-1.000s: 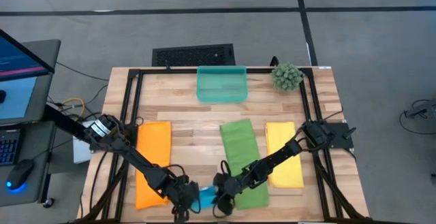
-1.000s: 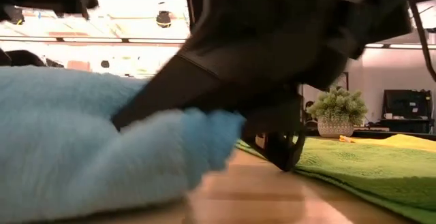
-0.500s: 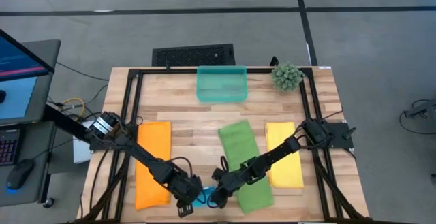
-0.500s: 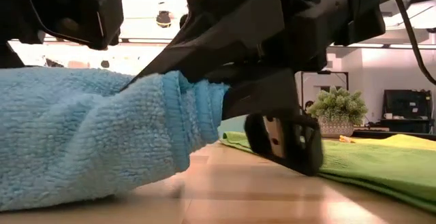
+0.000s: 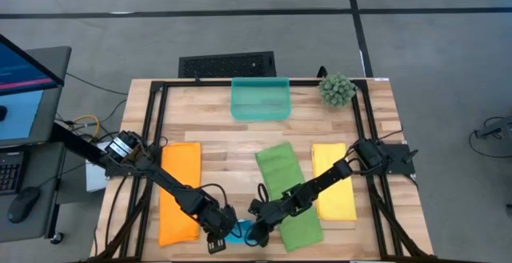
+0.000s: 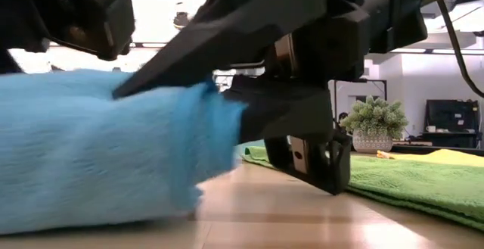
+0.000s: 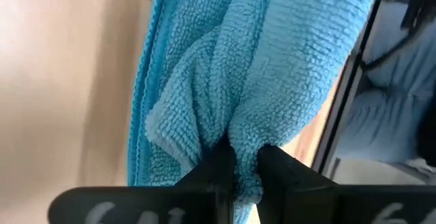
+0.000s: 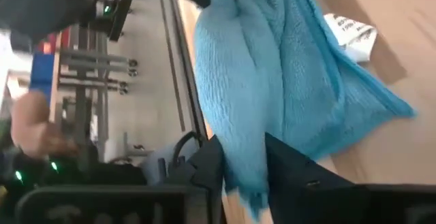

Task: Roll microfiber towels into tight, uniform cylinder then place into a basket
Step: Roll the blue towel

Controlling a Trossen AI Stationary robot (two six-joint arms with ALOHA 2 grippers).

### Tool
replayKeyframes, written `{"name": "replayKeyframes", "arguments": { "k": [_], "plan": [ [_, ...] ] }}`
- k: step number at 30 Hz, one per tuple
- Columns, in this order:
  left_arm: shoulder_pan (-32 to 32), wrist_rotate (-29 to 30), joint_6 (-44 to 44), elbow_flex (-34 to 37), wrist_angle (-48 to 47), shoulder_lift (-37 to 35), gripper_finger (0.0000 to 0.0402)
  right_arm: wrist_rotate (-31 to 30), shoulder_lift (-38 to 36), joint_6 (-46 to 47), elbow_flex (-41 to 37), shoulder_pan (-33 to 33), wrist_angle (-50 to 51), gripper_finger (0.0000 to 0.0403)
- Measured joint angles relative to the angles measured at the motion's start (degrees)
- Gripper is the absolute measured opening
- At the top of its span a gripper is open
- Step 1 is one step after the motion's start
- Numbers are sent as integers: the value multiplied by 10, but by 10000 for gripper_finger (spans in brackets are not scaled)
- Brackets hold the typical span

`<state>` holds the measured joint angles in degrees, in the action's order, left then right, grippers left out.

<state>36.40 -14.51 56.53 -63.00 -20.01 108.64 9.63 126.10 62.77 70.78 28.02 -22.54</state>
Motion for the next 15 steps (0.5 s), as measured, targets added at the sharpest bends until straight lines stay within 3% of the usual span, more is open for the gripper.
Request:
{"name": "replayKeyframes", "arguments": {
  "k": [3,7,15],
  "plan": [
    [1,-12,14,0,-1,0,18,1,1,-40,0,1,-20,155],
    [1,-14,33,0,-1,0,18,50,2,-79,0,-8,-33,191],
    [1,-30,67,1,0,1,18,88,-19,-172,-4,-15,-8,202]
  ]
}}
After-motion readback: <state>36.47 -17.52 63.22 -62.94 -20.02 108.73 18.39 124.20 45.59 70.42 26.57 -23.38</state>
